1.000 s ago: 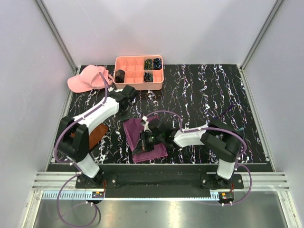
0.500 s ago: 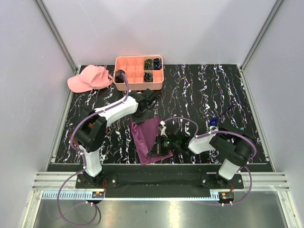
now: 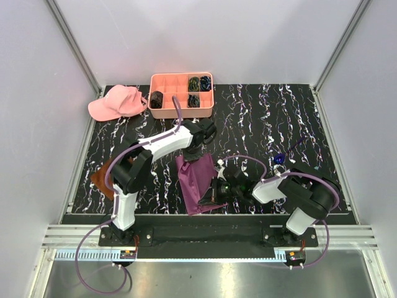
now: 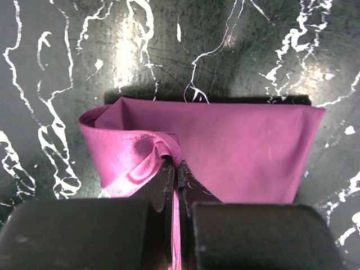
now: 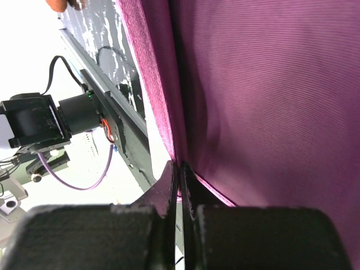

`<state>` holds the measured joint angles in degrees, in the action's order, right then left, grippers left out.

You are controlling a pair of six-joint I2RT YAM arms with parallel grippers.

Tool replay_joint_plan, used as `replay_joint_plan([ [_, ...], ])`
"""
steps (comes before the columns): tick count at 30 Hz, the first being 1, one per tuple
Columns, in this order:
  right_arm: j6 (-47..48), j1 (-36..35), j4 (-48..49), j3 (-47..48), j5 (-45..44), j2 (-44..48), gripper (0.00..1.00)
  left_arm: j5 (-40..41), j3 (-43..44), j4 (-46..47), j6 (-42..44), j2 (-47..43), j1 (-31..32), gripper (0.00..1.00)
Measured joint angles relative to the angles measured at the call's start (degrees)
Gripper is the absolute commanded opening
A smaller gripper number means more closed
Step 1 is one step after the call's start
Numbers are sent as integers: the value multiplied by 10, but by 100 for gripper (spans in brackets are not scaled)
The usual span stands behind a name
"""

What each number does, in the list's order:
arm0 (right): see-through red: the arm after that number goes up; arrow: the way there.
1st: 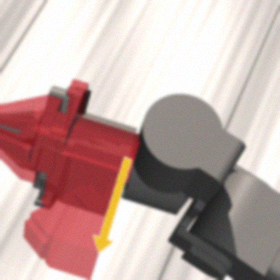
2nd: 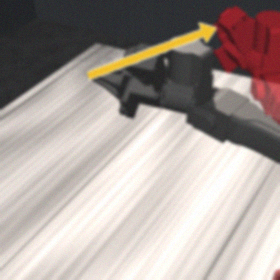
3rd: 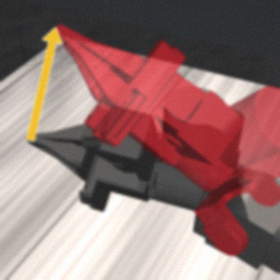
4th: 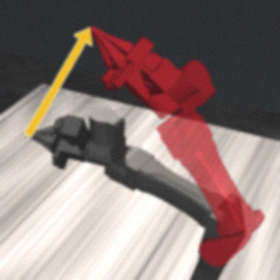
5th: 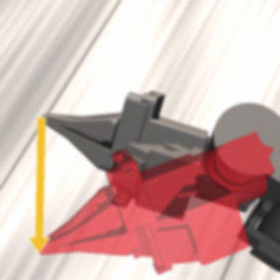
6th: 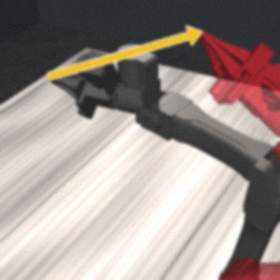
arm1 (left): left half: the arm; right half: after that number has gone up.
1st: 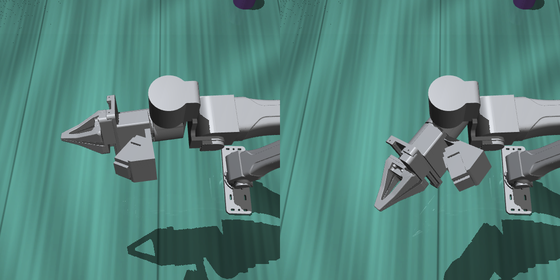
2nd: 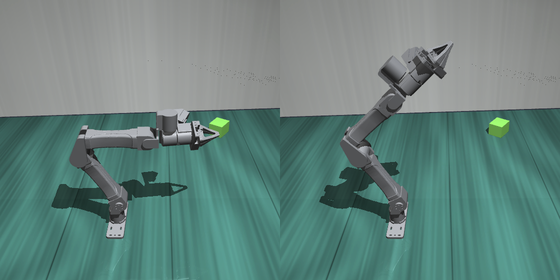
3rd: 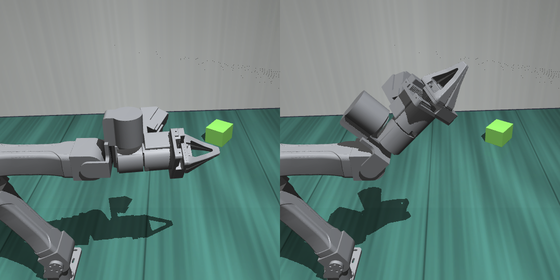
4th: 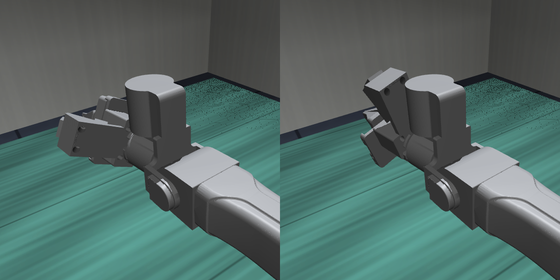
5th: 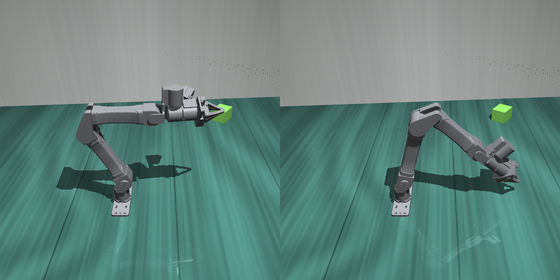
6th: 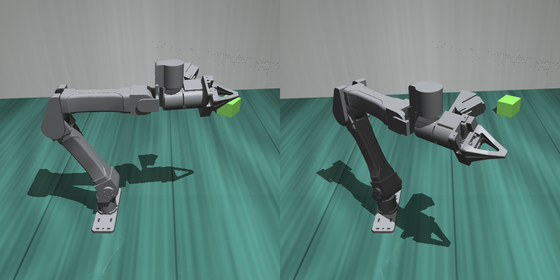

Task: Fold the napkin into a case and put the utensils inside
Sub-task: Fold the lower triangle-folded napkin at the center of the board.

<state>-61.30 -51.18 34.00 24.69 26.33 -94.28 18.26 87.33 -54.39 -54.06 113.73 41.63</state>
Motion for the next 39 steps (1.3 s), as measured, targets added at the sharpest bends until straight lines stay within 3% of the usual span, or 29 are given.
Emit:
replay_joint_plan([
  [7,19,12,-49,0,-6,25,1,-3,15,0,-2,28,0,0],
  [13,40,18,-93,6,-25,40,8,-11,33,1,-2,37,1,6],
  [16,56,18,-130,19,-35,46,20,-11,34,5,-2,38,1,12],
  [17,63,18,-148,25,-33,48,30,-8,34,9,-2,38,1,15],
  [21,88,14,-241,42,-21,75,54,12,43,51,4,38,-8,24],
  [24,114,12,-323,53,-35,119,60,18,46,76,13,37,-13,37],
  [29,147,12,-433,74,-59,172,67,0,45,89,36,27,-16,41],
  [32,162,11,-470,86,-71,187,67,-24,29,99,61,-19,-16,41],
  [35,175,12,-487,95,-81,188,63,-46,-9,111,87,-93,-16,33],
  [39,195,12,-502,127,-97,160,42,-99,-70,138,126,-180,-22,22],
])
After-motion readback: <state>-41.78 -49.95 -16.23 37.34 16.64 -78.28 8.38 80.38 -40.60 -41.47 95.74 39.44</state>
